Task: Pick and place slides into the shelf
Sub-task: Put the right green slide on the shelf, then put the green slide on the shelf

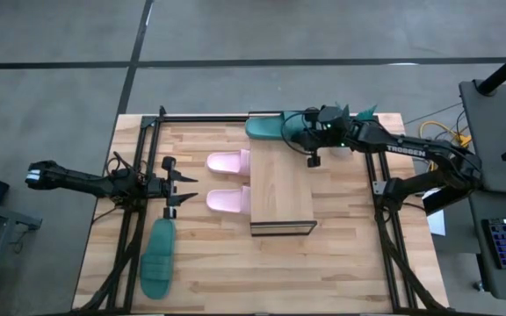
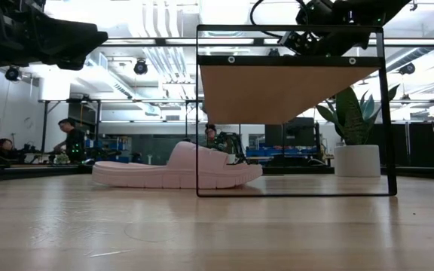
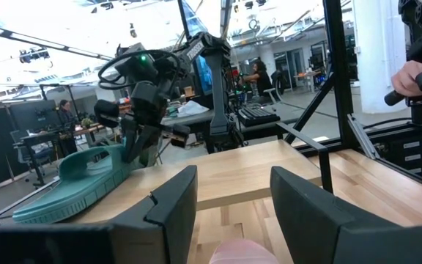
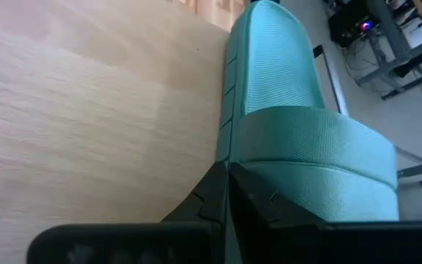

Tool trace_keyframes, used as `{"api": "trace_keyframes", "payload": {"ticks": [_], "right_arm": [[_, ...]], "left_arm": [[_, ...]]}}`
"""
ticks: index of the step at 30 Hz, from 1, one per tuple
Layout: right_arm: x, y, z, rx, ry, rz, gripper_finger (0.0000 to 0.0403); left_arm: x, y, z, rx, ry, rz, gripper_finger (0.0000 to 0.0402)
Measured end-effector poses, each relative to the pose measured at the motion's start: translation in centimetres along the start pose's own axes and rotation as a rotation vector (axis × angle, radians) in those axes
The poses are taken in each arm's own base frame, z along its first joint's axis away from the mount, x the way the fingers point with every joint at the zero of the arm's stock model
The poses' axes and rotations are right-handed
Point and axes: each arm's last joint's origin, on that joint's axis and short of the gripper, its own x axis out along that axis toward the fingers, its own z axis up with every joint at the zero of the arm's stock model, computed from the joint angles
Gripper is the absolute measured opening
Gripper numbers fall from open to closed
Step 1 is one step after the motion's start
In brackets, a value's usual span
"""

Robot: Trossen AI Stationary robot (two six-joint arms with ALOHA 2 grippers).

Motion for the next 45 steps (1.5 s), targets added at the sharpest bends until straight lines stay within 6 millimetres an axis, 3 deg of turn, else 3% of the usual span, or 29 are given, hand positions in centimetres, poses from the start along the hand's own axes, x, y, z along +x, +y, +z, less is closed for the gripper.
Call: {"api": "trace_keyframes", "payload": {"ticks": [11,19,25,31,36,41,45], "right_arm": [[0.1,0.1,-0.1,0.035,0.008,0.010,0.0011],[-1.0,0.0,0.4,0.071,-0.029,-0.001,0.0077],[-3.6,0.1,1.8,0.116,-0.212,0.079,0.0135],[-7.4,0.3,3.1,0.155,-0.331,0.035,0.0164],[-9.6,0.8,3.7,0.184,-0.399,0.030,0.0166],[-10.2,1.1,4.0,0.151,-0.424,0.030,0.0160],[-9.7,1.1,3.9,0.159,-0.409,0.042,0.0155]], "left_arm": [[0.0,0.0,0.0,0.000,0.000,0.000,0.0160],[0.0,0.0,0.0,0.000,0.000,0.000,0.0160],[0.0,0.0,0.0,0.000,0.000,0.000,0.0160],[0.0,0.0,0.0,-0.018,0.001,-0.001,0.0160],[0.4,-0.2,-0.5,-0.310,0.077,-0.006,0.0160],[0.7,-0.6,-1.6,-0.690,0.331,-0.018,0.0160],[1.1,-1.5,-0.7,-1.036,0.536,-0.265,0.0160]]}}
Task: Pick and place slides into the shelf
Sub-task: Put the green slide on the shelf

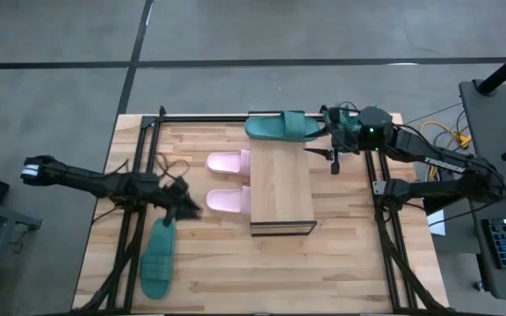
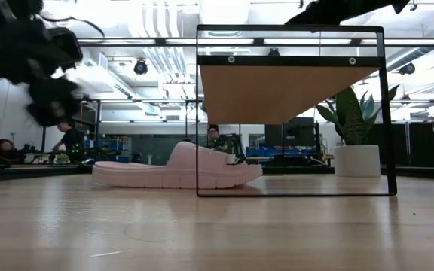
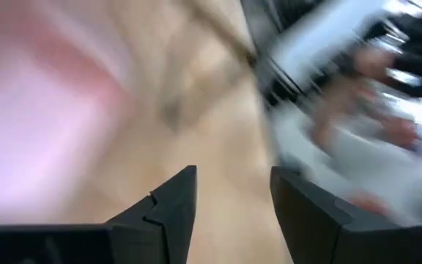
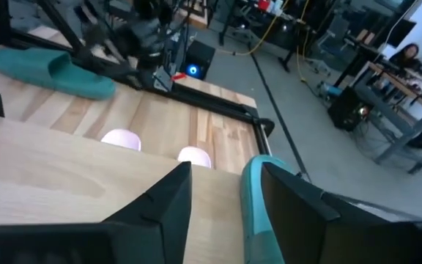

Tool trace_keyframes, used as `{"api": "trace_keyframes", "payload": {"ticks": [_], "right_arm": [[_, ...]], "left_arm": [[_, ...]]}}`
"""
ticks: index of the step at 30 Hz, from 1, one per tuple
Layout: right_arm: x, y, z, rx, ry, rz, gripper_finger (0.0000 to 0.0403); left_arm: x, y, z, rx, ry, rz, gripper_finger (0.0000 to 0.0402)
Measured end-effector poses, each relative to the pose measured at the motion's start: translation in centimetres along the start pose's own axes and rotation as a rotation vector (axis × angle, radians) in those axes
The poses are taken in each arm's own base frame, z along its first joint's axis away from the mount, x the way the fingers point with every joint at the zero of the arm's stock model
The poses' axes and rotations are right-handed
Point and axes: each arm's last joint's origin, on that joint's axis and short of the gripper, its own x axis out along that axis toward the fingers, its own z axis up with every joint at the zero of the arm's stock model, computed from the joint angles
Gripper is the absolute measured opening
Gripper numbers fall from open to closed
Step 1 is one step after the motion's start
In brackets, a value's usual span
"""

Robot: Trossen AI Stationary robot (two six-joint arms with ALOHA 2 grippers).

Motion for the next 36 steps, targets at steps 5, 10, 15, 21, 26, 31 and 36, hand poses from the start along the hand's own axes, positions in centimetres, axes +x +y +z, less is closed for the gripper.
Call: {"api": "trace_keyframes", "payload": {"ticks": [5,10,15,21,26,31,36], "right_arm": [[1.1,0.0,-0.6,0.014,0.037,0.020,0.0153],[2.2,-0.1,-1.3,0.027,0.075,0.039,0.0155],[3.1,-0.1,-1.9,0.037,0.107,0.055,0.0151],[3.8,-0.1,-2.3,0.044,0.127,0.065,0.0154],[3.8,-0.1,-2.3,0.044,0.130,0.066,0.0154],[3.7,-0.1,-2.3,0.043,0.125,0.064,0.0148],[3.7,-0.1,-2.3,0.045,0.129,0.066,0.0150]], "left_arm": [[0.6,-2.1,0.2,-0.273,0.291,-0.173,0.0160],[0.7,-2.8,-0.6,-0.504,0.572,-0.024,0.0160],[0.3,-3.0,-1.6,-0.595,0.745,0.201,0.0160],[1.1,-3.0,-2.4,-0.589,0.780,0.293,0.0160],[1.6,-3.2,-3.7,-0.698,0.914,0.352,0.0160],[2.3,-3.2,-4.1,-0.697,0.927,0.355,0.0160],[2.7,-2.6,-4.6,-0.669,0.951,0.385,0.0160]]}}
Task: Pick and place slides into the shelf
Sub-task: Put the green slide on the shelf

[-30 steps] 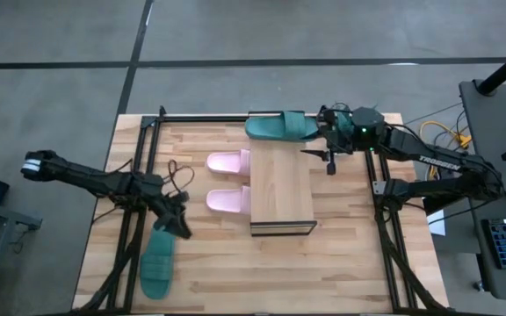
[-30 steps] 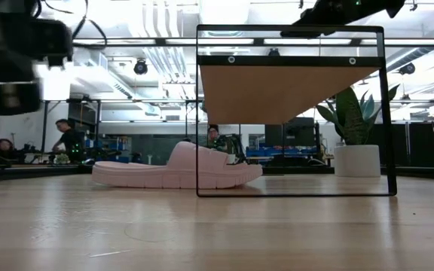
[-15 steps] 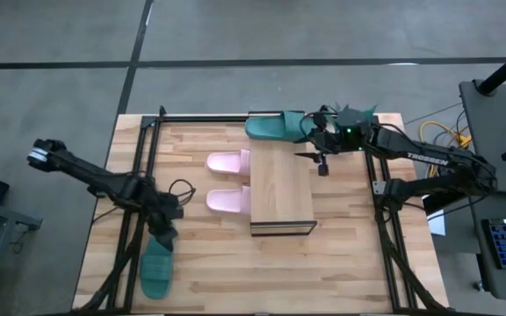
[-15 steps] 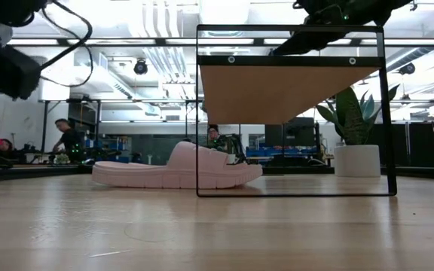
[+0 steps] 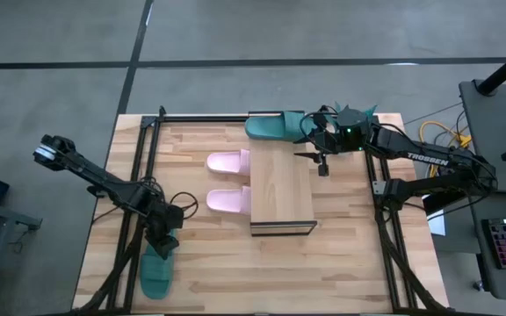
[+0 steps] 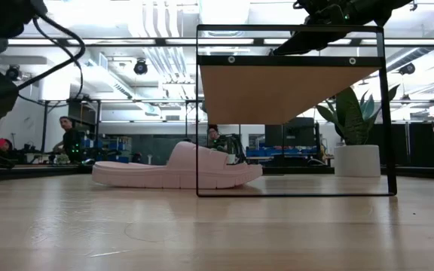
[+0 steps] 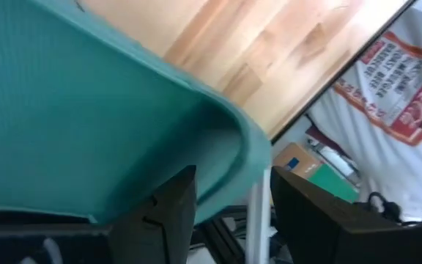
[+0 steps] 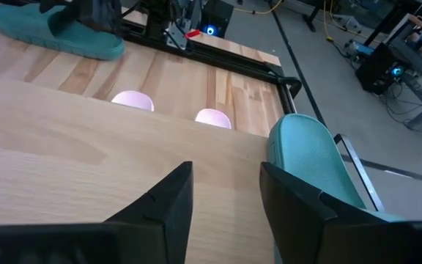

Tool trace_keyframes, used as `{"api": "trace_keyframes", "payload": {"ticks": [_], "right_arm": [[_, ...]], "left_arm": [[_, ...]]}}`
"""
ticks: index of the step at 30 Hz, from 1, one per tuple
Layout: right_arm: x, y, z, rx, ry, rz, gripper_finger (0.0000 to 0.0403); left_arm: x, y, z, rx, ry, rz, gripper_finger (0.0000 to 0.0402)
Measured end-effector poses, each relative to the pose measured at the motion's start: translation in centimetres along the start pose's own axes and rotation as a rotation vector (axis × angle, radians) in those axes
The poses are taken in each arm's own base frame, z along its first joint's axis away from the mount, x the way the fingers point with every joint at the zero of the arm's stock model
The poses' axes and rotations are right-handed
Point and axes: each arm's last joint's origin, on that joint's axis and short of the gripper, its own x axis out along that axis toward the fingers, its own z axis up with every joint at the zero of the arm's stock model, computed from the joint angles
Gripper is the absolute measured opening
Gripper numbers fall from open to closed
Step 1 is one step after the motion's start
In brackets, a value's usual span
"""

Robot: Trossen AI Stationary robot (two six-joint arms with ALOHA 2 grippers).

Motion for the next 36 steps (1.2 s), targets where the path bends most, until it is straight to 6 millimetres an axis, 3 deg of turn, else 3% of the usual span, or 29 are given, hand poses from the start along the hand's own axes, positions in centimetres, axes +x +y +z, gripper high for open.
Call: {"api": "trace_keyframes", "payload": {"ticks": [18,21,27,36], "right_arm": [[0.0,0.1,-0.2,0.008,0.023,0.011,0.0147],[0.0,0.1,-0.3,0.009,0.026,0.013,0.0143],[-0.1,0.2,-0.4,0.013,0.037,0.019,0.0139],[-0.1,0.1,-0.2,0.008,0.020,0.010,0.0139]], "left_arm": [[2.4,0.2,0.9,0.056,0.167,0.042,0.0156],[2.7,0.2,1.1,0.115,0.176,0.043,0.0127],[2.9,-0.1,1.3,0.187,0.176,0.016,0.0015],[0.7,-2.0,0.4,0.297,-0.018,-0.067,0.0002]]}}
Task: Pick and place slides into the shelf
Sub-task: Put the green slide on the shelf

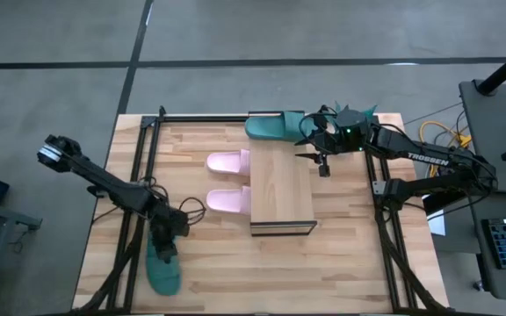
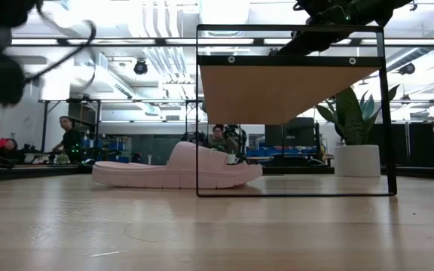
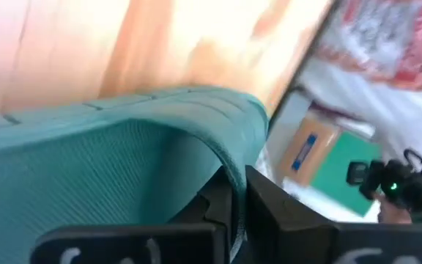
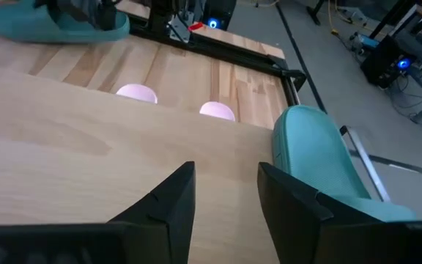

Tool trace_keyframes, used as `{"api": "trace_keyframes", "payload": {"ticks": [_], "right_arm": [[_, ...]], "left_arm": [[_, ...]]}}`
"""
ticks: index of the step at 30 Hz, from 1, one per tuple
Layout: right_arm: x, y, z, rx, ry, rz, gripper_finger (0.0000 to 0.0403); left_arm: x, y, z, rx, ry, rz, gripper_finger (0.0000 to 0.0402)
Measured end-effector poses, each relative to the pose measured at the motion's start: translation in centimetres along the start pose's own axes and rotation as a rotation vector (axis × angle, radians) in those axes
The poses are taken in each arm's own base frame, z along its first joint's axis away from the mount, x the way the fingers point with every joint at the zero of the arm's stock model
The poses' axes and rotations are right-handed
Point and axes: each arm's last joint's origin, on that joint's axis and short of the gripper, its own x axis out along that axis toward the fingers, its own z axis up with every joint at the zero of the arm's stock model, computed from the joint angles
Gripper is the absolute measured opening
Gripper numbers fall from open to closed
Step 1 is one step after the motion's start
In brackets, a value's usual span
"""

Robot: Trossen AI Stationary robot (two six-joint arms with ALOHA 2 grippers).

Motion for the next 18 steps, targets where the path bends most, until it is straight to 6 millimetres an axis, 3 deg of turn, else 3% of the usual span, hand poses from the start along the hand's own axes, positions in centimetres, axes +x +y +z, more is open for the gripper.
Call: {"api": "trace_keyframes", "payload": {"ticks": [6,10,14,18], "right_arm": [[0.0,-0.2,0.3,0.034,-0.033,-0.016,0.0129],[0.0,0.1,0.5,0.003,-0.040,-0.006,0.0123],[0.1,1.2,1.6,-0.094,-0.107,0.022,0.0123],[-0.2,2.5,3.2,-0.190,-0.218,0.034,0.0123]], "left_arm": [[-3.4,-2.2,-1.1,0.076,-0.258,-0.009,0.0001],[-6.3,-3.5,-2.0,0.126,-0.533,0.007,0.0001],[-9.5,-5.4,-2.9,0.348,-0.825,0.047,0.0001],[-12.1,-6.9,-3.3,0.548,-1.122,0.209,0.0001]]}}
